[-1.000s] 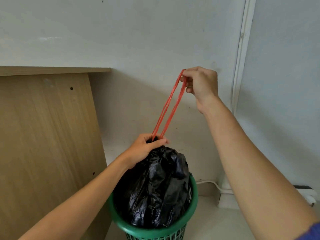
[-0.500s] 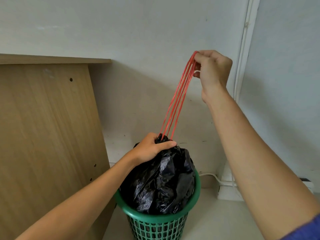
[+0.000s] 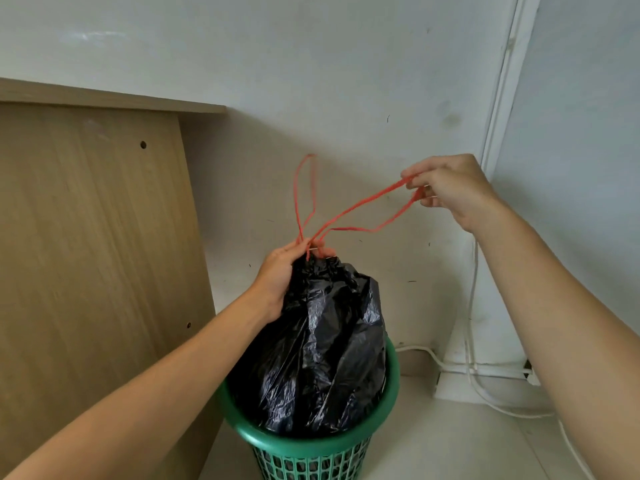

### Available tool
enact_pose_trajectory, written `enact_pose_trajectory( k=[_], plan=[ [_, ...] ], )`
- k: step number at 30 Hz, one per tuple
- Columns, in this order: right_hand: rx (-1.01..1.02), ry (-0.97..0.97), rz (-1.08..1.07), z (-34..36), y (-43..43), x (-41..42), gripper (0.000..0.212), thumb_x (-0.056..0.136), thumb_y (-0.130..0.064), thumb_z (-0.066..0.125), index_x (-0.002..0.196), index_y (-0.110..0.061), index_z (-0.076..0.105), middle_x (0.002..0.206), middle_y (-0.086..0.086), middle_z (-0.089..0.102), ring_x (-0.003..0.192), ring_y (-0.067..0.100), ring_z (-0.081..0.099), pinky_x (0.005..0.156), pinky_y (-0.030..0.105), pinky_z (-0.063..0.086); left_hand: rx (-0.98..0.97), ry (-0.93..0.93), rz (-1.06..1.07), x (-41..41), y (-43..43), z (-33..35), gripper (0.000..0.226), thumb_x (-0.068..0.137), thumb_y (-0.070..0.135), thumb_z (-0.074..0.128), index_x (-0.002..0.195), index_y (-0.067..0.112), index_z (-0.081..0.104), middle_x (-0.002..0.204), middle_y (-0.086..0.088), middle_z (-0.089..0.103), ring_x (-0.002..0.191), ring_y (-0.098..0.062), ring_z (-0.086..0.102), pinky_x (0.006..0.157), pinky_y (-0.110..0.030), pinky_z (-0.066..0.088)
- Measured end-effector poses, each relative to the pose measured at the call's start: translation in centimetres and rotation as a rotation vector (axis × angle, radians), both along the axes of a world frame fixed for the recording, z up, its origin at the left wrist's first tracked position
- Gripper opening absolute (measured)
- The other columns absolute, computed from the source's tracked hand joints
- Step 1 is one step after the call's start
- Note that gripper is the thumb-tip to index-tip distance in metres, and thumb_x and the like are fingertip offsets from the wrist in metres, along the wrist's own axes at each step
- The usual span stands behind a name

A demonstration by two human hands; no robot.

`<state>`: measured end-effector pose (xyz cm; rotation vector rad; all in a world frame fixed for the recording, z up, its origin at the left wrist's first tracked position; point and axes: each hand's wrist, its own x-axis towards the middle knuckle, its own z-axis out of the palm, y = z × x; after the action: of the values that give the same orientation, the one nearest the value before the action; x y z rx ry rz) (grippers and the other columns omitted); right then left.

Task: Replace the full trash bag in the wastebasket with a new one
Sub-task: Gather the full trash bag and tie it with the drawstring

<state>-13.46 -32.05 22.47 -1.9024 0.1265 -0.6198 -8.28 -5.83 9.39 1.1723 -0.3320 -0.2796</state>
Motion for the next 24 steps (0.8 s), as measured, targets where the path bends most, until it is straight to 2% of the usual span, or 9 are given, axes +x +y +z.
enact_pose_trajectory(
  k=[4, 6, 8, 10, 12, 15, 18, 21, 24],
  plan=[
    [-0.637, 0.132, 0.091, 0.7, 1.9, -1.1, 0.042, 0.078, -0.012, 0.066, 0.114, -0.032, 0.076, 0.123, -0.004, 0.071, 0.115, 0.013, 0.065, 0.092, 0.028, 0.048, 0.104, -0.035, 0.101, 0.0, -0.4, 0.2, 0.033, 0.105, 0.026, 0.055, 0.089, 0.017, 0.083, 0.097, -0.007, 0.08, 0.088, -0.017, 0.076, 0.083, -0.034, 0.054],
    [-0.718, -0.008, 0.188, 1.3, 4.4, -1.9, 0.048, 0.076, -0.022, 0.062, 0.121, -0.036, 0.073, 0.132, -0.009, 0.066, 0.122, 0.006, 0.058, 0.101, 0.026, 0.043, 0.176, -0.082, 0.15, -0.1, -0.8, 0.3, 0.03, 0.104, 0.026, 0.058, 0.088, 0.018, 0.083, 0.088, -0.001, 0.079, 0.081, -0.011, 0.072, 0.085, -0.031, 0.053],
    [-0.709, -0.109, 0.333, 1.1, 6.9, -2.2, 0.044, 0.078, -0.026, 0.062, 0.119, -0.034, 0.074, 0.126, -0.012, 0.07, 0.118, 0.003, 0.061, 0.102, 0.018, 0.041, 0.203, -0.093, 0.176, -0.3, -1.3, 0.3, 0.027, 0.102, 0.025, 0.062, 0.087, 0.018, 0.083, 0.081, 0.003, 0.076, 0.078, -0.012, 0.067, 0.087, -0.03, 0.052],
    [-0.796, -0.011, 0.436, -0.2, 8.5, -1.7, 0.037, 0.087, -0.026, 0.068, 0.124, -0.029, 0.073, 0.123, -0.009, 0.072, 0.118, 0.007, 0.063, 0.097, 0.017, 0.042, 0.187, -0.066, 0.182, -0.5, -1.5, 0.5, 0.026, 0.1, 0.025, 0.064, 0.082, 0.017, 0.081, 0.076, 0.001, 0.074, 0.073, -0.014, 0.066, 0.079, -0.029, 0.052],
    [-0.965, 0.146, 0.469, -2.1, 9.2, -0.9, 0.04, 0.092, -0.031, 0.071, 0.131, -0.026, 0.067, 0.133, -0.003, 0.069, 0.124, 0.014, 0.062, 0.098, 0.025, 0.044, 0.153, -0.03, 0.168, -0.7, -1.5, 0.6, 0.028, 0.1, 0.026, 0.064, 0.083, 0.014, 0.082, 0.079, -0.005, 0.077, 0.073, -0.019, 0.069, 0.073, -0.03, 0.056],
    [-0.899, 0.196, 0.495, -4.5, 8.4, 0.4, 0.036, 0.092, -0.033, 0.075, 0.126, -0.024, 0.069, 0.124, -0.005, 0.072, 0.11, 0.013, 0.069, 0.092, 0.028, 0.051, 0.132, 0.006, 0.158, -0.8, -1.4, 0.6, 0.029, 0.103, 0.026, 0.059, 0.1, 0.01, 0.082, 0.094, -0.012, 0.08, 0.082, -0.022, 0.074, 0.081, -0.032, 0.058],
    [-0.806, 0.158, 0.452, -5.5, 7.5, 1.1, 0.03, 0.086, -0.037, 0.081, 0.113, -0.025, 0.074, 0.112, -0.015, 0.074, 0.092, 0.002, 0.071, 0.081, 0.022, 0.051, 0.138, 0.024, 0.151, -0.9, -1.4, 0.3, 0.028, 0.103, 0.025, 0.058, 0.103, 0.008, 0.081, 0.097, -0.01, 0.08, 0.086, -0.022, 0.075, 0.085, -0.033, 0.059],
    [-0.749, 0.129, 0.423, -6.2, 7.2, 1.4, 0.021, 0.082, -0.036, 0.084, 0.1, -0.028, 0.076, 0.091, -0.022, 0.074, 0.075, 0.001, 0.071, 0.068, 0.017, 0.048, 0.057, 0.061, 0.137, -1.0, -1.8, -0.2, 0.022, 0.101, 0.021, 0.063, 0.103, 0.009, 0.081, 0.094, -0.013, 0.08, 0.084, -0.024, 0.075, 0.079, -0.032, 0.06],
    [-0.755, 0.098, 0.384, -6.5, 7.0, 1.9, 0.02, 0.081, -0.036, 0.085, 0.093, -0.027, 0.073, 0.094, -0.016, 0.074, 0.069, -0.006, 0.067, 0.063, 0.014, 0.042, -0.007, 0.06, 0.192, -0.9, -2.5, -0.8, 0.015, 0.097, 0.015, 0.069, 0.103, 0.011, 0.082, 0.092, -0.011, 0.08, 0.083, -0.021, 0.076, 0.074, -0.03, 0.06]
  ],
)
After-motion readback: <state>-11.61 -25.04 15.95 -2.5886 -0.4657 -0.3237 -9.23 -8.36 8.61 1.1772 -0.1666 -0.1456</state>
